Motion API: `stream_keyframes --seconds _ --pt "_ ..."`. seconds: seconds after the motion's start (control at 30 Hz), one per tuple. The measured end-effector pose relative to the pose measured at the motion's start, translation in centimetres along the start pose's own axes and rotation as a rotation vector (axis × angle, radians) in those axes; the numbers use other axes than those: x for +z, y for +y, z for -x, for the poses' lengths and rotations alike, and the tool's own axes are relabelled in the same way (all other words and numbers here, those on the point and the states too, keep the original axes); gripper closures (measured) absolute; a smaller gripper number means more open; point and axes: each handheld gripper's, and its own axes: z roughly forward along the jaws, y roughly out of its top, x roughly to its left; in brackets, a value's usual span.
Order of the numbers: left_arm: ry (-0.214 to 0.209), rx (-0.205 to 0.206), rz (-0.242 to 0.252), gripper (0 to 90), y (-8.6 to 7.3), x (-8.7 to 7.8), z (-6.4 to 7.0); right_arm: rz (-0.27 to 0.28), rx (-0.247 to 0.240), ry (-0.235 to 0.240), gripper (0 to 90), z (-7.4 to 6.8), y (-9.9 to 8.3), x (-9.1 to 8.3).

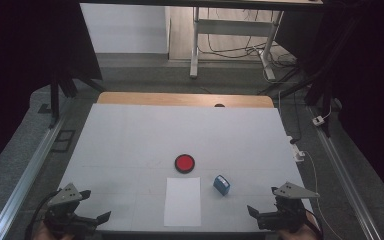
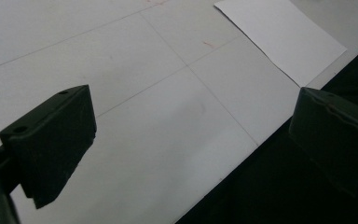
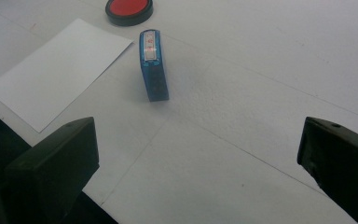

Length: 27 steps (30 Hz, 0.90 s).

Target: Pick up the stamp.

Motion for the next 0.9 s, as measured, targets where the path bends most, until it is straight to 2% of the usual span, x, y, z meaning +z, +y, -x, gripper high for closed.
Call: stream_keyframes --seconds 0.27,0.73,0.9 --pt "-0.006 -0.007 0.003 0.9 0.0 0.0 -0.1 0.003 -0.014 0.015 0.0 -0.3 0.3 0.3" --pt "-0.005 -0.008 0.002 0.9 0.0 0.0 -0.1 0.015 -0.083 0.044 0.0 -1.4 1.3 1.5" --pt "-0.004 -0.01 0.003 0.8 0.0 0.0 -0.1 0.015 -0.091 0.057 0.0 -1.5 1.4 1.8"
